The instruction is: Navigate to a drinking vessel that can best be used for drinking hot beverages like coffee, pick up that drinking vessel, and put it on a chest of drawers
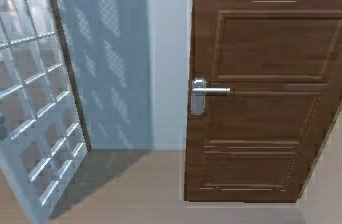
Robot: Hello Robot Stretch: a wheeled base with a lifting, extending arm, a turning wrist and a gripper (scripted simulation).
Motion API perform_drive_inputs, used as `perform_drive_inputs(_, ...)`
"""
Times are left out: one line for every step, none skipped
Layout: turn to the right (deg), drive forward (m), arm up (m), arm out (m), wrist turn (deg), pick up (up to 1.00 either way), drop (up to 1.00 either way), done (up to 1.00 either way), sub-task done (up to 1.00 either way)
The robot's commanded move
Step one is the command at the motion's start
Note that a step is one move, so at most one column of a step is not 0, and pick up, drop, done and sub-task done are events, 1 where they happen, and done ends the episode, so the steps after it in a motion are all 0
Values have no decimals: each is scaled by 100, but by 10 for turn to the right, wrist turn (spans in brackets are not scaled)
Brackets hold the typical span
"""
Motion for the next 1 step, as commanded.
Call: perform_drive_inputs(-450,0,0,0,0,0,0,0,0)
